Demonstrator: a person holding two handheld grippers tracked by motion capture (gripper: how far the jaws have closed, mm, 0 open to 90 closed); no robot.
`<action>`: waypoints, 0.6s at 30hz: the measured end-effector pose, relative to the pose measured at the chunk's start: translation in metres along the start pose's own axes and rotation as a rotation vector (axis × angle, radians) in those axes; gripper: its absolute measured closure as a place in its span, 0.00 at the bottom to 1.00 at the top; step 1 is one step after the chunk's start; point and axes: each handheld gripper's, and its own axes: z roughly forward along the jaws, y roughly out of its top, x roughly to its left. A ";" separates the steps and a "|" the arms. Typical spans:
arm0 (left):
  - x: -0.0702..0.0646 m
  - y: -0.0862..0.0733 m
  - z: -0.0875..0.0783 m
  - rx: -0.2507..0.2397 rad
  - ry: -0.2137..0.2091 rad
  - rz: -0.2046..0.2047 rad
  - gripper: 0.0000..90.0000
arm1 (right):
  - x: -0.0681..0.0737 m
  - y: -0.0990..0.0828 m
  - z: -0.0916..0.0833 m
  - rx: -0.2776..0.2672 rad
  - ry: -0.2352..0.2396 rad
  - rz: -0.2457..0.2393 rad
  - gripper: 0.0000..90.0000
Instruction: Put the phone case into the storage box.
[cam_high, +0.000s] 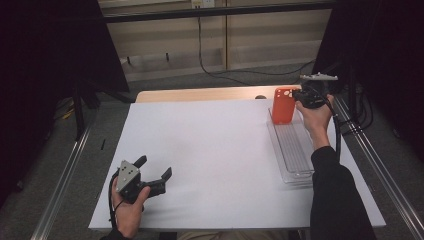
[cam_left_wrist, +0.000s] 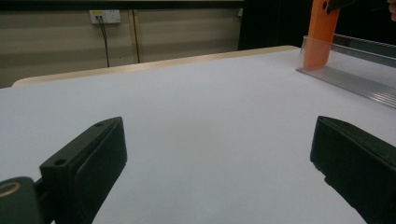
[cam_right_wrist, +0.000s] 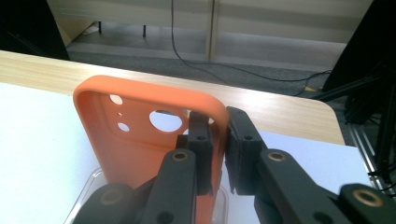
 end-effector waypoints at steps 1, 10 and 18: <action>0.000 0.000 0.000 0.000 0.000 -0.002 0.04 | 0.000 0.000 0.000 0.001 0.001 -0.002 0.91; 0.001 0.000 -0.001 -0.002 -0.001 -0.004 0.04 | -0.003 0.001 -0.001 0.007 0.015 0.003 0.89; 0.000 0.000 0.000 -0.003 -0.003 -0.005 0.04 | -0.002 0.002 -0.001 0.011 0.007 0.001 0.88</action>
